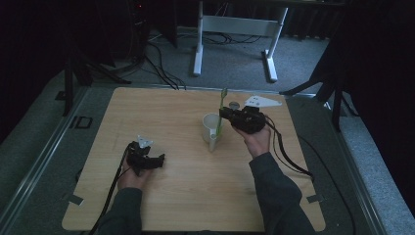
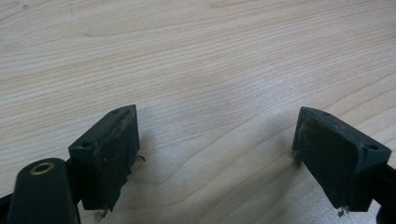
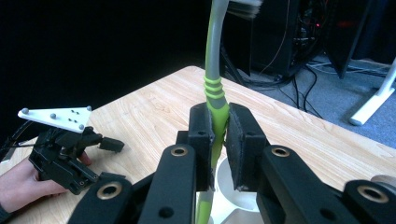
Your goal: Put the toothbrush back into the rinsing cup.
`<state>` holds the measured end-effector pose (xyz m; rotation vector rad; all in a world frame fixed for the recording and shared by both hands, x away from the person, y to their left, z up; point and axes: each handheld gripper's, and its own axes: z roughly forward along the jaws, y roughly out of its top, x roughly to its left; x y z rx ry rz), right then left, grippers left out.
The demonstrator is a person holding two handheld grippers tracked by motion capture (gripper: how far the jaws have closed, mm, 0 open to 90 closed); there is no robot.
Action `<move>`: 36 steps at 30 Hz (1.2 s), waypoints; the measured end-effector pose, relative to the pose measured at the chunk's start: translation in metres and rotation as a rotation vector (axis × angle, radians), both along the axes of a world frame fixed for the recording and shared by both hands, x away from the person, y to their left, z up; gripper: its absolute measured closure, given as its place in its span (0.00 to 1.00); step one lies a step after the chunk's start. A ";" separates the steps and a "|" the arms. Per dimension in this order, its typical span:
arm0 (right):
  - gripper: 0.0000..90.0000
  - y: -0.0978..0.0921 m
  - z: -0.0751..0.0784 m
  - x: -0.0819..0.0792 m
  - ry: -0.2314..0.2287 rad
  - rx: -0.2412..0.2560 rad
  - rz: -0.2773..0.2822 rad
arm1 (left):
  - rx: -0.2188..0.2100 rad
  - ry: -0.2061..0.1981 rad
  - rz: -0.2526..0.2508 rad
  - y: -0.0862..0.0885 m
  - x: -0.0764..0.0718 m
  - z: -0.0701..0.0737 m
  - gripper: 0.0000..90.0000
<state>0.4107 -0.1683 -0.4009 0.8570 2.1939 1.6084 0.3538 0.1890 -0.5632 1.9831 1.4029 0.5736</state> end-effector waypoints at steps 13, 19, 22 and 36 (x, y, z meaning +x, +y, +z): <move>0.89 0.005 -0.005 0.002 -0.005 -0.011 0.009 | 0.000 -0.001 0.000 0.000 0.000 0.000 0.17; 0.90 0.008 -0.008 0.004 -0.015 -0.012 0.007 | -0.001 -0.001 0.000 0.000 0.000 0.000 0.17; 0.89 0.008 -0.008 0.004 -0.021 -0.012 0.007 | -0.001 -0.001 0.001 0.000 0.000 0.000 0.17; 0.89 0.017 -0.018 0.004 -0.037 -0.045 0.015 | 0.000 -0.001 0.000 0.000 0.000 0.000 0.17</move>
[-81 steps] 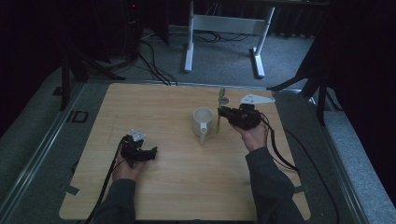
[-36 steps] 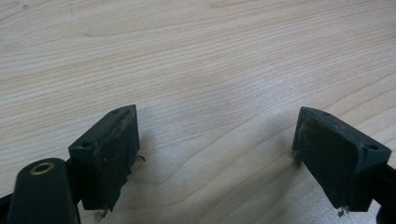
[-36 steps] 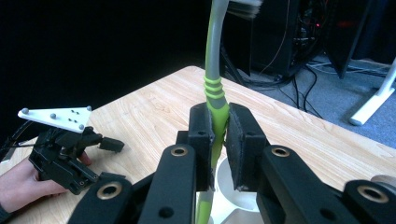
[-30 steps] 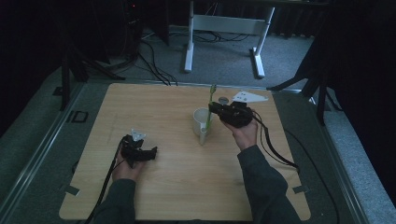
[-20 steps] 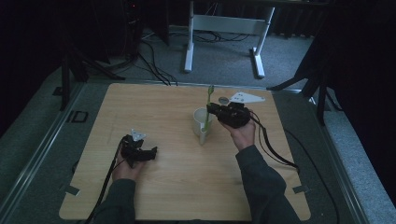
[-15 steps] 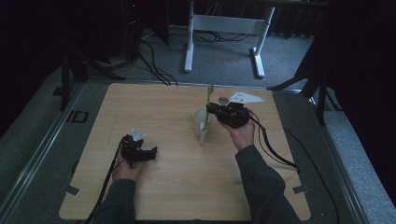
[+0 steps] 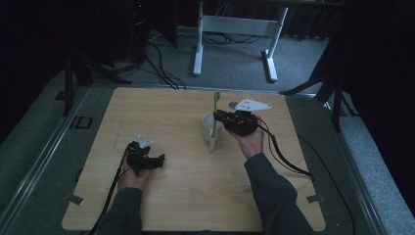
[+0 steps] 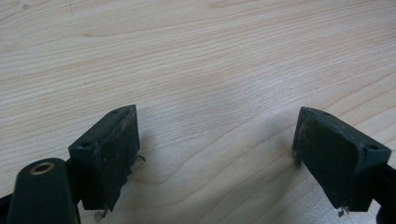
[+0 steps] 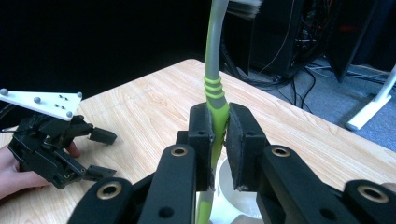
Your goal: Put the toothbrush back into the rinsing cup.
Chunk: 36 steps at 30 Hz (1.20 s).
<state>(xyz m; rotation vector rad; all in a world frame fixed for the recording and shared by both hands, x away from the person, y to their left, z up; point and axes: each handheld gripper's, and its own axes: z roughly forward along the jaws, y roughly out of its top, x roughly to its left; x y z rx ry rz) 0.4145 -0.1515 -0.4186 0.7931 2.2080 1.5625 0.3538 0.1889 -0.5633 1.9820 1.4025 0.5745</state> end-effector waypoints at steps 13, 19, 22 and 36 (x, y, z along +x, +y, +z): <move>0.90 0.002 -0.010 -0.002 -0.002 -0.032 -0.004 | 0.000 0.000 0.000 0.000 0.000 0.000 0.17; 0.89 0.001 -0.014 -0.002 0.003 -0.039 -0.001 | 0.000 0.000 0.000 0.000 0.000 0.000 0.17; 0.89 0.002 -0.015 -0.003 0.004 -0.047 0.001 | 0.000 0.000 0.000 0.000 0.000 0.000 0.17; 0.89 0.005 -0.025 -0.005 0.021 -0.088 0.009 | 0.000 0.000 0.000 0.000 0.000 0.000 0.17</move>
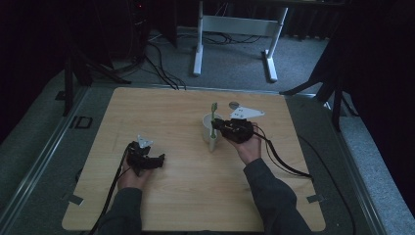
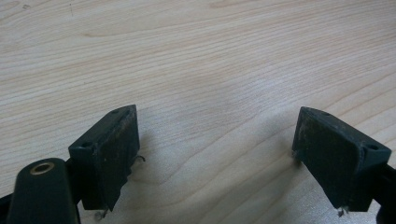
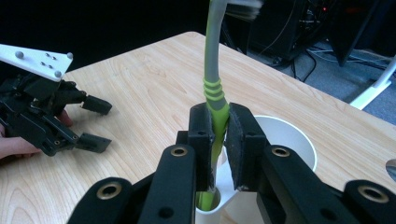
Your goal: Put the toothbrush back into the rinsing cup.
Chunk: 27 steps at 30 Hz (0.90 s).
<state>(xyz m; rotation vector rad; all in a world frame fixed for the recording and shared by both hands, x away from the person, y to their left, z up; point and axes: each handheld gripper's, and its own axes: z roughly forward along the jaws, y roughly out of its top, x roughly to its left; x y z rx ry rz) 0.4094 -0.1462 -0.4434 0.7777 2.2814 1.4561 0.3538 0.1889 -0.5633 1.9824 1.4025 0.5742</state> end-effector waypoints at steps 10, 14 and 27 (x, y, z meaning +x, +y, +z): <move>0.51 0.000 -0.001 -0.001 0.043 -0.044 -0.002 | 0.000 0.000 0.000 0.000 0.000 0.000 0.17; 0.47 -0.001 0.001 -0.003 0.047 -0.037 0.001 | 0.000 0.000 0.000 0.000 0.000 0.000 0.17; 0.42 -0.007 0.003 -0.008 0.066 -0.042 0.000 | 0.000 0.001 0.000 0.000 0.000 0.000 0.17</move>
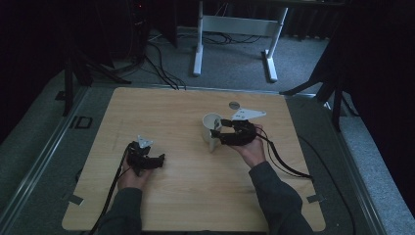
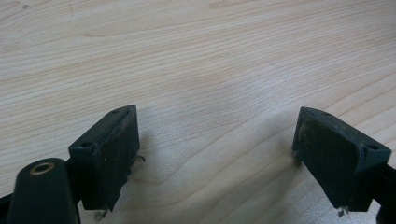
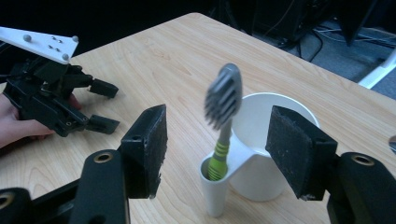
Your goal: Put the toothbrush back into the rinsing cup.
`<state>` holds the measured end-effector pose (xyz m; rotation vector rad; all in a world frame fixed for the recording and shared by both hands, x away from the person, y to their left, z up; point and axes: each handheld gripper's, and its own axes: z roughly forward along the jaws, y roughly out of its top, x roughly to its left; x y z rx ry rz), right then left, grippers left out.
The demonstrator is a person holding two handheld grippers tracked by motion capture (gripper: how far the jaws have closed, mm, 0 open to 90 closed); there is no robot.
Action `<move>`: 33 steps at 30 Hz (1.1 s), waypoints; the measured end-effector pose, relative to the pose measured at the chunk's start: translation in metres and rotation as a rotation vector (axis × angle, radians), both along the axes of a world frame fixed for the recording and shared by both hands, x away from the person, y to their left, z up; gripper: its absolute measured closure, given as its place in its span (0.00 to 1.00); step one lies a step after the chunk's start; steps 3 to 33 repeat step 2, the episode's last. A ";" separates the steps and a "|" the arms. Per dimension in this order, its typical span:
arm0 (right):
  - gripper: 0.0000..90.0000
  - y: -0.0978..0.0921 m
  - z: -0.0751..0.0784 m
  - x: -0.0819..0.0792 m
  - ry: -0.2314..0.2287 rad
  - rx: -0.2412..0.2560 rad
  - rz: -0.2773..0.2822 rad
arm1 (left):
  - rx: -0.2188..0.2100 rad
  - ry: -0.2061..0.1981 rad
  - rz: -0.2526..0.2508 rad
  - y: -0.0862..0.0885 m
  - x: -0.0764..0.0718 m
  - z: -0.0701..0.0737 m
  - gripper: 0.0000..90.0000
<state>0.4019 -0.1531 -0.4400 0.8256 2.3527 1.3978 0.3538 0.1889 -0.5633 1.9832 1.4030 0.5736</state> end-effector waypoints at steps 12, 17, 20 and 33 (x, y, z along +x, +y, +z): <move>0.42 -0.002 0.001 0.000 -0.002 -0.005 -0.010 | 0.000 0.000 0.000 0.000 0.000 0.000 0.17; 0.42 -0.002 0.001 0.000 -0.002 -0.005 -0.010 | 0.000 0.000 0.000 0.000 0.000 0.000 0.17; 0.42 -0.002 0.001 0.000 -0.002 -0.005 -0.010 | 0.000 0.000 0.000 0.000 0.000 0.000 0.17; 0.42 -0.002 0.001 0.000 -0.002 -0.005 -0.010 | 0.000 0.000 0.000 0.000 0.000 0.000 0.17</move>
